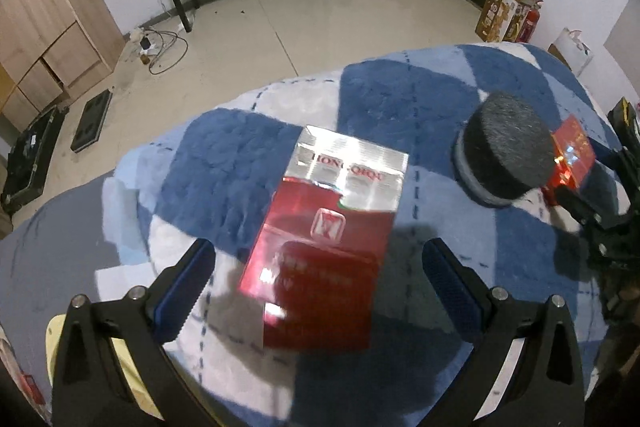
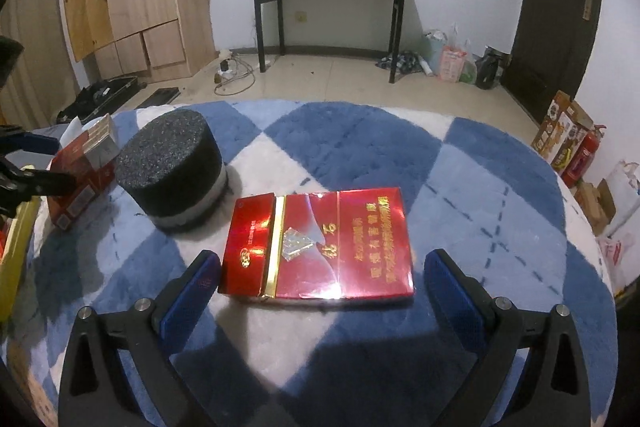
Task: Organize rigid objects
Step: 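Grasp the red-silver box with left tool while right tool grasps red-gold box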
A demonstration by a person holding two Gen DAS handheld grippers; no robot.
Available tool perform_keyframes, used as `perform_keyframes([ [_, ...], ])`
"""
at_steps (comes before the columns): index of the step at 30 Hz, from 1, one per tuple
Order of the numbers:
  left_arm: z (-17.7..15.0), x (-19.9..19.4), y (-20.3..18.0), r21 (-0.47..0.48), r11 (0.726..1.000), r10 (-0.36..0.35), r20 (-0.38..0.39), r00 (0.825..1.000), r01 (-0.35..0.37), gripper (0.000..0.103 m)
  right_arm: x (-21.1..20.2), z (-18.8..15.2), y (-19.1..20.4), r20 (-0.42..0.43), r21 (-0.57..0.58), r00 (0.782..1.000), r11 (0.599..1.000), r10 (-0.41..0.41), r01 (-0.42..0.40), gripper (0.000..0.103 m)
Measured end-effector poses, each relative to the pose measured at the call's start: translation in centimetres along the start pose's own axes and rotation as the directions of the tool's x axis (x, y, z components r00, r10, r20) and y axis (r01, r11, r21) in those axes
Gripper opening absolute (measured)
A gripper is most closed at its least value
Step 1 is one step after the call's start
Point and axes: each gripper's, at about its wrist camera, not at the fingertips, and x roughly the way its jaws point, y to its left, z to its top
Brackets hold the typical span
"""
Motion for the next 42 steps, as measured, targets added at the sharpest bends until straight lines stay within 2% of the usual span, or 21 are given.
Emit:
perform_keyframes([
  [3,0.4,0.8,-0.2,0.000,1.000,-0.002,0.002,1.000,0.002,0.103,0.6,0.0,0.2,-0.005,-0.002,1.000,1.000,0.010,-0.010,0.103],
  [9,0.9,0.9,-0.6,-0.023,1.000,0.009,0.036,0.999,-0.008,0.100,1.1,-0.4,1.1,-0.016,-0.019,0.999,0.999,-0.034,0.034,0.103],
  [10,0.9,0.9,-0.6,-0.028,1.000,0.003,0.040,0.999,-0.002,0.097,1.4,-0.4,1.1,-0.024,-0.021,0.999,0.999,-0.038,0.037,0.103],
  [12,1.0,0.8,-0.6,-0.032,0.999,0.003,0.033,0.999,-0.002,0.077,1.8,-0.4,1.1,-0.030,-0.014,0.998,0.998,-0.053,0.053,0.103],
  [15,1.2,0.7,-0.7,-0.025,1.000,0.010,0.031,0.999,-0.010,0.061,1.6,-0.3,0.9,-0.010,-0.002,0.998,0.998,-0.066,0.066,0.097],
  [16,1.2,0.5,-0.7,-0.029,0.999,0.017,0.033,0.999,-0.016,0.060,1.5,-0.3,0.8,-0.007,0.003,0.998,0.998,-0.066,0.066,0.091],
  [17,1.2,0.1,-0.6,-0.040,0.999,0.014,0.035,0.999,-0.013,0.058,1.5,-0.3,0.6,-0.005,0.011,0.998,0.998,-0.061,0.061,0.091],
  [22,0.6,-4.1,-0.2,-0.068,0.998,0.003,0.101,0.995,0.004,0.058,0.6,-0.4,0.0,0.016,0.038,0.999,0.999,-0.038,0.037,0.090],
  [26,-0.5,-8.4,1.6,-0.099,0.995,0.015,0.136,0.991,-0.001,0.058,-1.5,0.0,-0.4,0.067,0.051,0.997,0.998,-0.026,0.023,0.090],
  [30,-2.4,-12.1,5.0,-0.199,0.979,-0.003,0.164,0.986,0.036,0.058,-3.8,0.1,0.3,0.118,0.034,0.993,0.999,-0.007,0.003,0.090],
  [33,-3.0,-11.3,5.6,-0.259,0.964,-0.030,0.136,0.990,0.065,0.058,-4.8,-0.4,1.0,0.138,0.021,0.990,1.000,0.011,-0.014,0.090],
  [36,-2.7,-8.0,4.0,-0.298,0.949,-0.078,0.076,0.994,0.097,0.058,-5.0,-1.8,1.8,0.121,-0.011,0.992,1.000,0.020,-0.019,0.090],
  [39,-1.5,-5.3,1.4,-0.294,0.946,-0.122,0.054,0.991,0.132,0.058,-4.9,-2.6,1.6,0.097,-0.050,0.995,0.999,0.014,-0.009,0.090],
  [42,-0.3,-2.9,-0.7,-0.279,0.952,-0.127,0.019,0.992,0.127,0.058,-4.6,-2.2,0.8,0.080,-0.014,0.997,1.000,0.022,-0.021,0.090],
])
